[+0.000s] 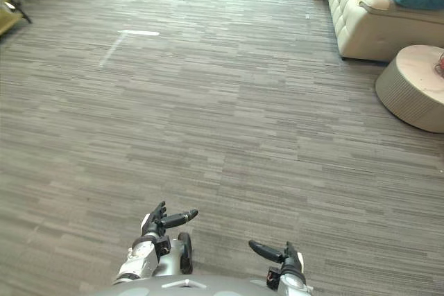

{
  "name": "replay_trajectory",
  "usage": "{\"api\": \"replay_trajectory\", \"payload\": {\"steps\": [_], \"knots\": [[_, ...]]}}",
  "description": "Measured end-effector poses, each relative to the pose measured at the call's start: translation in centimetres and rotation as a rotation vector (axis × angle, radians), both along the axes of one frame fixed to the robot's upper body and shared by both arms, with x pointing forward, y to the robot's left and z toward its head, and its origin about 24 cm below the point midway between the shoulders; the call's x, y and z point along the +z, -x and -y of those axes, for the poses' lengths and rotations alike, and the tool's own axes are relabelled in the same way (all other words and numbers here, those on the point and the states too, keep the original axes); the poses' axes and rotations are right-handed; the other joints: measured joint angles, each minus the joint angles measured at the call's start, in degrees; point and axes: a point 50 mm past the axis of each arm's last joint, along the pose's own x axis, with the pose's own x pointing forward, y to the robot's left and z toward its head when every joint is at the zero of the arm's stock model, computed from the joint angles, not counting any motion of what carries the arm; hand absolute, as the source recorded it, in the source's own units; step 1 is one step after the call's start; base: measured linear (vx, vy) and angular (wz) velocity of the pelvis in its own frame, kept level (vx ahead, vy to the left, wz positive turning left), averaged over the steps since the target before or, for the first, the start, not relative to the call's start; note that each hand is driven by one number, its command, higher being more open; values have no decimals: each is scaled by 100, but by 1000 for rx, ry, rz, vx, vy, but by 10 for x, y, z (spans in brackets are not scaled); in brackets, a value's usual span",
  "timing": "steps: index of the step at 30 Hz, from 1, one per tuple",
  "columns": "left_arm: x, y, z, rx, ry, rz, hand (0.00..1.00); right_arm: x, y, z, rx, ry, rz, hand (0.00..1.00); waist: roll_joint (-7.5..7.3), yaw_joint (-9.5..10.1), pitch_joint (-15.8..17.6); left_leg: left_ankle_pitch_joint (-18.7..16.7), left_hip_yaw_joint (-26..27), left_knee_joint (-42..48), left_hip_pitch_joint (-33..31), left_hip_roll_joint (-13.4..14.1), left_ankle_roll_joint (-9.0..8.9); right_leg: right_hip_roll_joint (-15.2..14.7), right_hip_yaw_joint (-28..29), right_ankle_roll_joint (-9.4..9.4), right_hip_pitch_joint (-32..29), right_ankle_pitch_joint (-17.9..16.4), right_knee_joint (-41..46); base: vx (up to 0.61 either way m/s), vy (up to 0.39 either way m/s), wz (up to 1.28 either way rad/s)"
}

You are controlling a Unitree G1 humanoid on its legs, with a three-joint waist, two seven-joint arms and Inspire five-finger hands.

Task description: Pick up cushions and gather them together orderly.

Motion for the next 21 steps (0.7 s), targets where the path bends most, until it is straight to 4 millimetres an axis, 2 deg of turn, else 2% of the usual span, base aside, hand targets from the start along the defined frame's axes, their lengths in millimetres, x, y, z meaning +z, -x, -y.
{"api": "replay_trajectory", "payload": {"steps": [1,2,3,4,5,6,7,8,9,10,11,12,13,14,15,16,17,18,20,21], "knots": [[-3,4,-1,9,-12,-38,100,2,-5,4,24,12,24,100,58,-29,61,-170,4,-198,543,-96,89,-98,-170,-26,-430,42,1042,560,214,-8],[-4,7,-3,21,-22,-48,100,5,-9,9,32,30,49,100,203,-44,140,-261,3,-474,1047,-96,108,-124,-447,-130,-726,-21,1401,544,187,-10],[-5,9,-3,24,-25,-54,100,6,-10,10,32,34,56,100,254,-53,153,-272,1,-610,1205,-96,116,-127,-567,-157,-861,-37,1459,588,132,-5],[-6,13,-6,35,-32,-66,100,10,-18,13,26,51,99,100,323,-138,184,-385,-54,-1073,1774,-62,11,-130,-1165,-336,-1519,-177,1288,462,56,1],[-6,14,-7,36,-34,-69,100,11,-20,13,27,53,109,100,311,-150,203,-401,-48,-1160,1903,-51,-5,-127,-1310,-405,-1693,-217,1120,555,4,2],[-8,17,-7,38,-35,-80,100,13,-26,14,30,56,127,100,300,-192,268,-439,-31,-1329,2181,-16,-9,-110,-1641,-568,-1905,-315,610,375,-45,3],[-9,18,-7,32,-33,-90,100,15,-30,14,33,59,134,100,301,-233,290,-452,-16,-1432,2340,15,-19,-100,-1856,-600,-2006,-323,165,589,-106,12],[-10,19,-4,-1,-38,-97,100,15,-32,14,30,57,139,100,293,-279,323,-480,33,-1663,2621,63,-57,-27,-2132,-621,-2149,-176,-899,500,-118,18],[-10,18,-2,-19,-34,-96,100,15,-32,14,24,58,140,100,271,-282,332,-520,33,-1782,2782,71,-109,32,-2152,-617,-2179,41,-1539,609,-209,29],[-10,18,2,-51,-28,-96,100,15,-32,15,19,55,143,100,252,-311,373,-643,-58,-1902,3020,72,-209,88,-2106,-863,-2151,851,-1992,528,-231,15],[-11,17,8,-65,-9,-98,100,17,-38,18,25,64,147,100,361,-278,402,-642,-116,-1961,3157,170,-201,220,-2162,-1217,-2108,636,-1836,532,-240,10],[-10,14,11,-75,2,-93,100,18,-41,19,32,70,151,100,404,-272,422,-545,-135,-1920,3132,189,-188,221,-2149,-1193,-2132,469,-1712,530,-232,3],[-11,14,17,-90,18,-93,100,18,-41,21,20,71,153,100,420,-315,443,-379,-170,-1826,3170,194,-271,173,-2143,-1214,-2129,150,-1452,503,-242,11],[-12,17,22,-95,29,-102,100,18,-40,22,-1,68,149,100,461,-347,419,-287,-239,-1629,3170,248,-345,174,-2160,-1230,-2058,-102,-1304,605,-291,23],[-12,18,27,-97,42,-106,100,17,-40,23,-9,69,145,100,561,-413,403,-241,-416,-983,3009,437,-439,236,-2299,-1240,-1794,-317,-1329,593,-286,30],[-12,18,27,-104,42,-105,100,17,-38,22,-5,65,137,100,583,-467,409,-128,-682,23,2647,625,-858,299,-2415,-1239,-1518,-441,-1442,483,-229,34],[-12,16,27,-110,39,-99,100,16,-37,21,2,64,129,100,626,-470,425,82,-962,968,2262,743,-1411,404,-2471,-1250,-1267,-481,-1596,448,-190,15],[-9,13,25,-102,41,-75,100,15,-35,21,12,66,120,100,732,-440,439,156,-1110,2524,1622,919,-1574,645,-2522,-1266,-846,-487,-1937,343,-114,-6],[-6,10,19,-59,36,-48,100,14,-32,19,48,70,102,100,759,-418,433,49,-917,3713,862,1056,-1480,868,-2514,-1267,-223,-484,-2450,436,-82,-21],[-5,9,16,-52,30,-37,100,12,-30,18,51,66,91,100,702,-398,441,-44,-727,3728,618,1070,-1316,899,-2497,-1280,55,-464,-2666,434,-55,-23]]}}
